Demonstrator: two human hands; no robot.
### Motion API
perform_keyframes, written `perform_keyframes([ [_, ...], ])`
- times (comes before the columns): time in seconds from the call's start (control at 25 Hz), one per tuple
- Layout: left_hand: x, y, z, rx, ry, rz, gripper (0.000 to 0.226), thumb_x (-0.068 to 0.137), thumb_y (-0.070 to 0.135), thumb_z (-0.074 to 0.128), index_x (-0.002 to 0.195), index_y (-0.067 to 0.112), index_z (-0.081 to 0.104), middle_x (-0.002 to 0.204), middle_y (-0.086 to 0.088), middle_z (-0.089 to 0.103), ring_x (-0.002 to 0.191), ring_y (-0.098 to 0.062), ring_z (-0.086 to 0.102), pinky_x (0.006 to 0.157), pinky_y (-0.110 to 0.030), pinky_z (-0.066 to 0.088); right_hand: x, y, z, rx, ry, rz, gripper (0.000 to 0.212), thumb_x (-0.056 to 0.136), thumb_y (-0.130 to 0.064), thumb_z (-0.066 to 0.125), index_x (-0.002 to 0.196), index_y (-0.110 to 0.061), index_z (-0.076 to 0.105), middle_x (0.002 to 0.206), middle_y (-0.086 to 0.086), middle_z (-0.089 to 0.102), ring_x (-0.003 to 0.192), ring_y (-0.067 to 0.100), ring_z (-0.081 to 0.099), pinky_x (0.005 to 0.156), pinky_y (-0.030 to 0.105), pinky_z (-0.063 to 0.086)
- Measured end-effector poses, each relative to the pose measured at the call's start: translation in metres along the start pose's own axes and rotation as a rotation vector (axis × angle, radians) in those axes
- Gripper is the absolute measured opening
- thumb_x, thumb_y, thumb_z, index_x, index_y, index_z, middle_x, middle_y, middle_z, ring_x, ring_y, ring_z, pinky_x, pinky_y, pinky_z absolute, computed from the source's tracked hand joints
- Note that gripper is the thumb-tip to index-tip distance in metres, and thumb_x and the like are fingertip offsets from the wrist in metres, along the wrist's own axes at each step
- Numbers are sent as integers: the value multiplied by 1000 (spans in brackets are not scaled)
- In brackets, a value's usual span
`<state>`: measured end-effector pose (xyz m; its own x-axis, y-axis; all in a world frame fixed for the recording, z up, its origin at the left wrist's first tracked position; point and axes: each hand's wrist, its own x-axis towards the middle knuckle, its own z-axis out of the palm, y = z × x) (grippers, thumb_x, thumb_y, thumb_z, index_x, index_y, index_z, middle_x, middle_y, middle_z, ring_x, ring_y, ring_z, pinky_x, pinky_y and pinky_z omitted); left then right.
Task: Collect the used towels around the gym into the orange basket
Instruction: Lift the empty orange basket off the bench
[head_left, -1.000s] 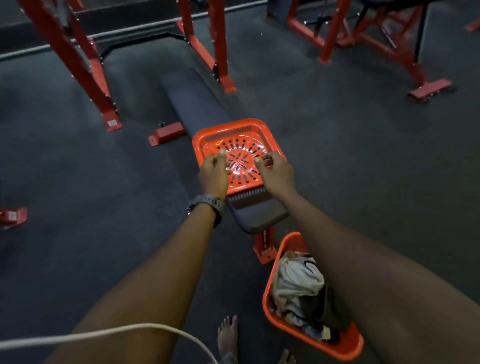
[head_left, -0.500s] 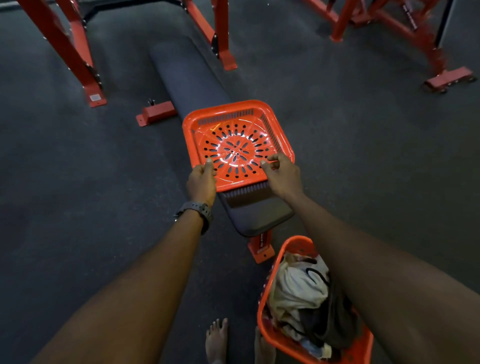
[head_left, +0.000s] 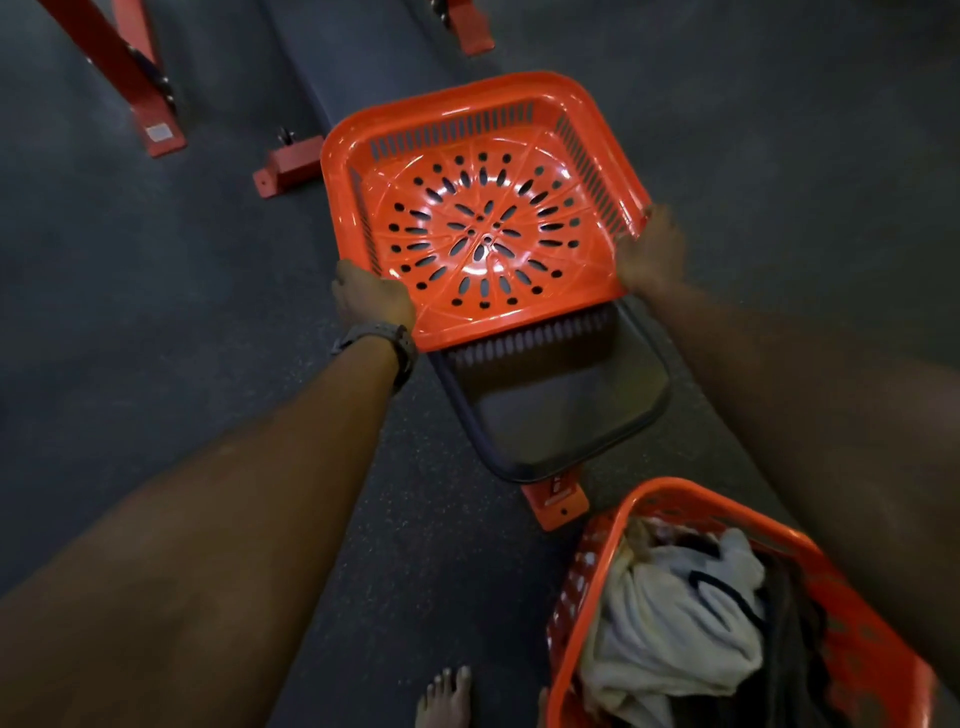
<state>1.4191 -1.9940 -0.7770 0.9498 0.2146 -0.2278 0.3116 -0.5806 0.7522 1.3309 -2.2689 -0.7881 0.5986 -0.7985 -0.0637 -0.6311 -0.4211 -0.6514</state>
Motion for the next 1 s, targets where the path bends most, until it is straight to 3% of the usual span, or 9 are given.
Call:
perform_keyframes([
  [0.08, -1, 0, 0, -58, 47, 40, 49, 88, 9, 55, 136, 12, 46, 123, -14, 62, 114, -34, 61, 100, -43, 49, 0, -1, 1, 6, 33, 20, 42, 93, -5, 50, 135, -3, 51, 135, 21, 59, 127, 37, 55, 104, 41, 39],
  [0.32, -38, 33, -31, -44, 56, 67, 56, 88, 12, 50, 143, 23, 42, 127, -10, 59, 116, -33, 60, 101, -45, 47, -29, -15, -47, 155, 128, 67, 55, 91, -3, 52, 144, -9, 43, 134, 20, 60, 122, 37, 59, 102, 41, 44],
  [0.52, -94, 74, -87, 37, -77, 118, 73, 90, 10, 54, 156, 17, 24, 147, -16, 47, 136, -36, 46, 113, -46, 36, -104, -21, -136, 186, 167, 197, 52, 91, 2, 48, 142, -7, 49, 134, 22, 61, 123, 38, 58, 102, 39, 41],
  [0.6, -124, 79, -113, 70, -124, 122, 65, 89, 10, 53, 151, 13, 35, 141, -17, 52, 130, -39, 51, 109, -49, 41, -151, -20, -177, 227, 203, 272, 49, 91, 2, 48, 139, -8, 52, 131, 21, 64, 121, 37, 60, 100, 37, 43],
  [0.76, -197, 56, -155, 42, -297, 175, 33, 88, 6, 52, 120, 9, 59, 116, -18, 66, 109, -41, 63, 95, -48, 52, -275, -7, -256, 233, 302, 402, 47, 92, 2, 47, 136, -11, 56, 131, 17, 65, 123, 33, 59, 101, 34, 41],
  [1.0, -306, 12, -227, 74, -567, 264, 28, 86, 19, 50, 103, 8, 69, 110, -22, 70, 102, -41, 65, 78, -39, 48, -433, 40, -340, 304, 432, 582, 35, 97, -13, 51, 129, -12, 65, 125, 10, 68, 119, 25, 61, 99, 31, 44],
])
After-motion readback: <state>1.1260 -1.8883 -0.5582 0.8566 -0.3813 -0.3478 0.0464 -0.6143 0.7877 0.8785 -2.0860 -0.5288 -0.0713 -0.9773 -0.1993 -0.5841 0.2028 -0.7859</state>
